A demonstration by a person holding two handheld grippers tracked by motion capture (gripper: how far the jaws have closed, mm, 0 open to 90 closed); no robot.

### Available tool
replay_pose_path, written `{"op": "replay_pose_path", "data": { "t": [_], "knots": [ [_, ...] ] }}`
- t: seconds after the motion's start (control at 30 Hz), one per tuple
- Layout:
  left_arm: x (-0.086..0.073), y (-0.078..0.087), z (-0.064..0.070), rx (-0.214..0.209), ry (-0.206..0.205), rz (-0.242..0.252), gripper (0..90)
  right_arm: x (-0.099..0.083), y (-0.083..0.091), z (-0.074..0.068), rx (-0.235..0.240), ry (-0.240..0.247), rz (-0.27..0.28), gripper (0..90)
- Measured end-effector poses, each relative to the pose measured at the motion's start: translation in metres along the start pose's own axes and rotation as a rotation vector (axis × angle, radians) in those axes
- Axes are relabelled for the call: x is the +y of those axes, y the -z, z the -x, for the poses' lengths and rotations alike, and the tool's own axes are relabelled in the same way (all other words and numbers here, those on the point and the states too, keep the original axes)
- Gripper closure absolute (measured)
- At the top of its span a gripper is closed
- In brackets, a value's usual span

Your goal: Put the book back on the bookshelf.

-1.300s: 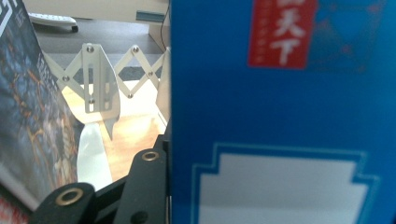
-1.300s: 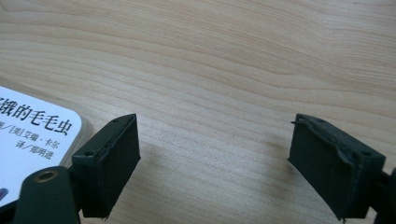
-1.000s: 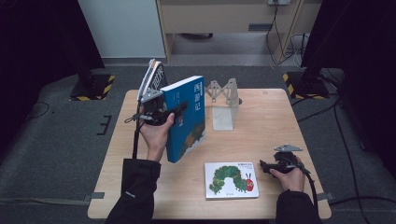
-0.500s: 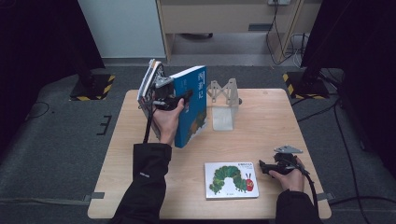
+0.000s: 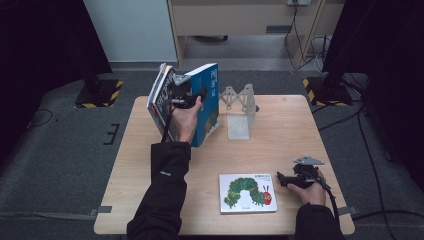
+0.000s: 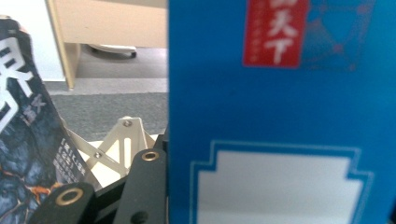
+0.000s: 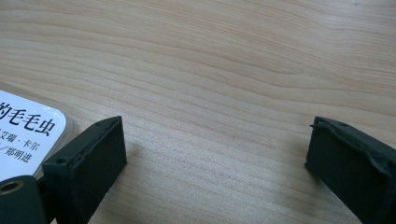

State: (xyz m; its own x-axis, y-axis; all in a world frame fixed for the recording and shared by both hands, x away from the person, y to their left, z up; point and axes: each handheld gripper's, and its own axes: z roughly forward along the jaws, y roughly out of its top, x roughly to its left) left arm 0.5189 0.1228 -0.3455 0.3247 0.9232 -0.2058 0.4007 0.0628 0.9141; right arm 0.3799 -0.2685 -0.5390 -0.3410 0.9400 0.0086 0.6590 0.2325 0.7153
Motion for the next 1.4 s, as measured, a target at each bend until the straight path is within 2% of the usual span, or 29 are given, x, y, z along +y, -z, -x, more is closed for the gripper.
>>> {"op": "replay_pose_path", "data": {
  "t": [0.23,0.33,0.47,0.53,0.67,0.77,0.9,0.97,1.07,1.3,1.4],
  "knots": [
    [0.001,-0.012,-0.006,0.014,0.020,0.003,60.5,0.000,0.000,0.000,0.000,-0.001,-0.001,4.9],
    [-0.002,-0.017,-0.005,0.025,0.008,-0.006,60.4,0.000,0.000,0.000,-0.001,-0.001,-0.001,4.9],
    [-0.009,-0.024,0.001,0.038,-0.033,-0.007,60.5,0.000,0.000,0.000,0.000,-0.001,-0.001,4.8],
    [-0.011,-0.028,0.004,0.032,-0.031,-0.009,60.4,0.000,0.000,0.000,0.000,-0.001,-0.001,4.8],
    [-0.015,-0.034,0.005,0.018,0.007,0.004,60.5,0.000,0.000,0.000,0.000,-0.001,-0.001,4.8],
    [-0.018,-0.036,0.009,0.027,-0.024,0.006,60.5,0.000,0.000,0.000,0.000,-0.001,-0.001,4.8],
    [-0.023,-0.039,0.011,0.036,-0.031,0.002,60.3,0.000,0.000,0.000,-0.001,0.002,-0.001,4.8],
    [-0.029,-0.041,0.011,0.024,-0.014,0.006,60.2,0.000,0.000,0.000,-0.001,0.001,-0.001,4.8],
    [-0.033,-0.039,0.012,0.003,-0.014,0.018,60.1,0.000,0.000,0.000,0.000,0.001,-0.001,4.8],
    [-0.036,-0.036,0.015,-0.008,-0.054,-0.039,59.9,0.000,0.000,0.000,-0.001,0.001,-0.001,4.8],
    [-0.040,-0.032,0.014,-0.020,-0.047,-0.036,60.0,0.000,0.000,0.000,-0.001,0.001,-0.001,4.8]
  ]
}}
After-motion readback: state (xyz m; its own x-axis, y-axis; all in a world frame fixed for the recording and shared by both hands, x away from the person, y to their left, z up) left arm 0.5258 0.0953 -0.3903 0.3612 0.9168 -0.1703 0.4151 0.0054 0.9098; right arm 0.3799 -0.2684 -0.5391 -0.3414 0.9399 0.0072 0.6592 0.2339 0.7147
